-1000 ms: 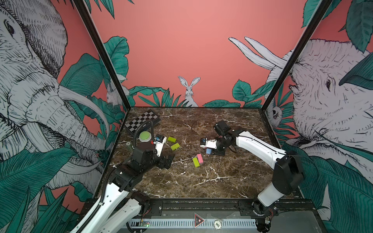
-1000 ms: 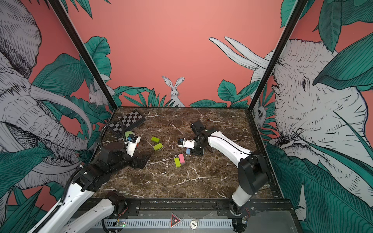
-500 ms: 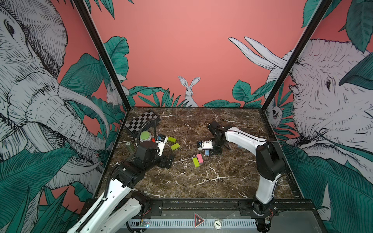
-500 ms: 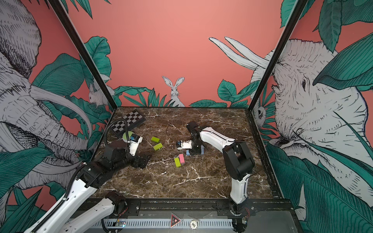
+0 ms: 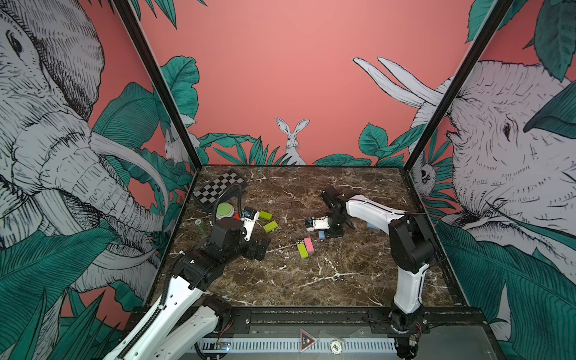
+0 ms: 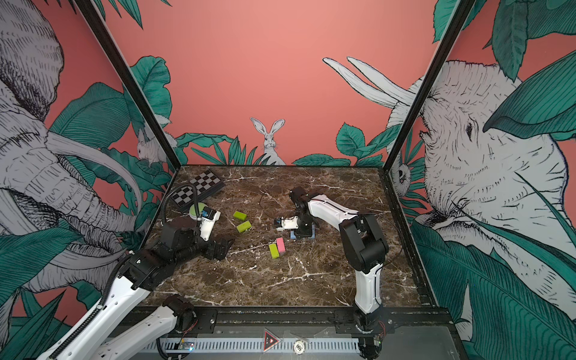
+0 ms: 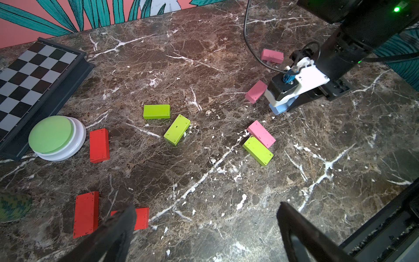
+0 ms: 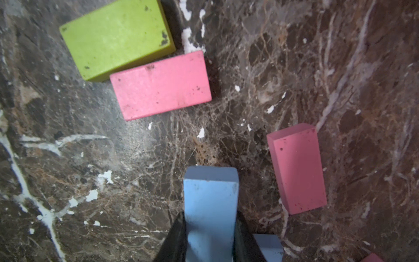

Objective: Assemble the letter t with building blocks
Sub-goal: Assemble the building block at the center of the board.

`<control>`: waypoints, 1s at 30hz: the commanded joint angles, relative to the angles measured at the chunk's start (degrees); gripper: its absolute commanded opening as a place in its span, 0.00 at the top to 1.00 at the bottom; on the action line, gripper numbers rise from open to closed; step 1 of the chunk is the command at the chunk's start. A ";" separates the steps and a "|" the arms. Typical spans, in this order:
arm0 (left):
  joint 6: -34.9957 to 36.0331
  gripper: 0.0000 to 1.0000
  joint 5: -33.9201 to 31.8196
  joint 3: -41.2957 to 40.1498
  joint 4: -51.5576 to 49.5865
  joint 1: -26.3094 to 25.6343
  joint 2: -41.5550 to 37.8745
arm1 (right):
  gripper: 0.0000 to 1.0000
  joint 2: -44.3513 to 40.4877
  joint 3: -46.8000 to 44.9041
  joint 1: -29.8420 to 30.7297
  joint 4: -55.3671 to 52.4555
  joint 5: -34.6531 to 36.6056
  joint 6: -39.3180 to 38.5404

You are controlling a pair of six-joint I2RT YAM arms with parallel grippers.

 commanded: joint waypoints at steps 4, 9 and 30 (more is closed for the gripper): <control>0.51 0.01 -0.47 0.04 -0.79 -0.25 0.20 | 0.96 1.50 0.07 -0.77 0.45 1.36 -1.08; 0.58 0.01 -0.54 0.14 -0.82 -0.22 0.21 | 0.95 2.07 0.09 -1.03 0.78 1.50 -0.92; 0.58 0.01 -0.30 0.13 -0.81 -0.25 0.56 | 0.94 3.34 -1.40 -2.26 1.94 2.74 -0.56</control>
